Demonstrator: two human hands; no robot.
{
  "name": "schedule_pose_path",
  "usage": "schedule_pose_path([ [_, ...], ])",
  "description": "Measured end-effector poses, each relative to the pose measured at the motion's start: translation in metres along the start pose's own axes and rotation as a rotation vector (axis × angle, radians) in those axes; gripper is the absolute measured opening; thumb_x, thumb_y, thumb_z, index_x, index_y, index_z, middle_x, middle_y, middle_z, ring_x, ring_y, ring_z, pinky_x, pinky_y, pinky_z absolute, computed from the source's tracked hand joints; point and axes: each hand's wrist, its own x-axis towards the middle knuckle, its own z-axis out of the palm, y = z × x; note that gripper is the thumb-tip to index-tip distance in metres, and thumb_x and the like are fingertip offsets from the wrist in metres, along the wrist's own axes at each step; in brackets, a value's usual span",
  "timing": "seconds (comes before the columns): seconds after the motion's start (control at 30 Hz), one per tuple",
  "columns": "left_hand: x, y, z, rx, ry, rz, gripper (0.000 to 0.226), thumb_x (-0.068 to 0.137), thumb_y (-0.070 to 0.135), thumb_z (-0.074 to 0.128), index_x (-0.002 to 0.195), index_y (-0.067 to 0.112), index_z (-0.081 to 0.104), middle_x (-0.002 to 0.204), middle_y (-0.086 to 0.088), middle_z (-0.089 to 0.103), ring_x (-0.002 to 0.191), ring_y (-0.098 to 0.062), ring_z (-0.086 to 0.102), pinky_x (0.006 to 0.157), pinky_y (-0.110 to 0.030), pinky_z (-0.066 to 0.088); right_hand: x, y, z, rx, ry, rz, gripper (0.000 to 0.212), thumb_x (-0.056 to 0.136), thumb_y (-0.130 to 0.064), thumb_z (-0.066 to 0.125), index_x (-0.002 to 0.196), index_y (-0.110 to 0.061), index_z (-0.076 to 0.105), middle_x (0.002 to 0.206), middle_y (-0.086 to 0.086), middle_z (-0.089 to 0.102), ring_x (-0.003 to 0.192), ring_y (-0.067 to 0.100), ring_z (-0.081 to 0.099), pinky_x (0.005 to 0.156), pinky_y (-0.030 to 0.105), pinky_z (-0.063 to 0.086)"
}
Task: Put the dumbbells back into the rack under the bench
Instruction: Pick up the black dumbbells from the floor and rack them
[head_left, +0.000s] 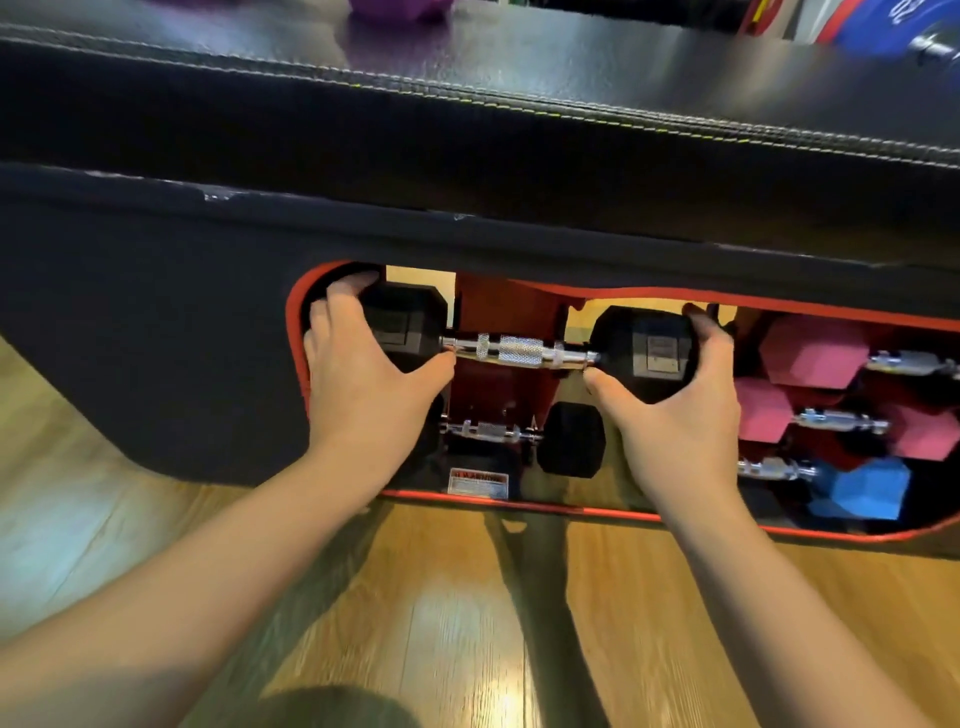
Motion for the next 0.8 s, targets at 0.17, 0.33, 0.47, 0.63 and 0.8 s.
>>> schedule_pose_path([
  [0.17, 0.013, 0.0, 0.015, 0.052, 0.018, -0.053, 0.087, 0.07, 0.033, 0.087, 0.14, 0.018, 0.039, 0.139, -0.005, 0.045, 0.132, -0.025, 0.041, 0.109, -0.046, 0.041, 0.016, 0.006, 0.006, -0.029, -0.003, 0.012, 0.079, 0.073, -0.039, 0.085, 0.137, -0.033, 0.038, 0.12, -0.011, 0.057, 0.112, 0.012, 0.054, 0.079, 0.013, 0.039],
  [0.33, 0.032, -0.009, 0.027, 0.038, -0.046, -0.149, 0.076, 0.074, 0.042, 0.084, 0.134, 0.016, 0.045, 0.13, -0.011, 0.055, 0.125, -0.03, 0.05, 0.105, -0.048, 0.046, 0.029, 0.012, 0.021, -0.065, -0.029, 0.07, 0.07, 0.075, -0.046, 0.082, 0.13, -0.023, 0.045, 0.115, -0.006, 0.058, 0.109, 0.017, 0.056, 0.077, 0.02, 0.046],
  [0.47, 0.027, -0.009, 0.029, 0.163, -0.063, -0.131, 0.063, 0.062, 0.078, 0.07, 0.068, 0.018, 0.05, 0.064, -0.01, 0.057, 0.063, -0.024, 0.062, 0.061, -0.045, 0.057, 0.03, 0.014, 0.03, -0.133, -0.041, 0.05, 0.072, 0.077, -0.049, 0.078, 0.131, -0.013, 0.046, 0.126, 0.009, 0.054, 0.118, 0.027, 0.053, 0.097, 0.037, 0.048],
  [0.63, 0.024, -0.018, 0.025, 0.507, -0.182, -0.049, 0.102, 0.054, 0.091, 0.053, 0.105, 0.003, 0.05, 0.098, -0.026, 0.061, 0.102, -0.042, 0.059, 0.075, -0.044, 0.056, 0.019, 0.008, 0.04, -0.353, 0.034, 0.019, 0.104, 0.065, -0.07, 0.073, 0.141, -0.012, 0.031, 0.145, 0.015, 0.028, 0.13, 0.033, 0.037, 0.096, 0.036, 0.046],
  [0.8, 0.025, -0.024, 0.023, 0.548, -0.147, 0.037, 0.109, 0.064, 0.078, 0.066, 0.141, 0.011, 0.029, 0.123, -0.027, 0.052, 0.121, -0.042, 0.048, 0.097, -0.049, 0.05, 0.017, 0.004, 0.044, -0.484, 0.007, 0.042, 0.109, 0.065, -0.07, 0.073, 0.143, -0.01, 0.026, 0.147, 0.016, 0.023, 0.127, 0.035, 0.042, 0.088, 0.043, 0.056],
])
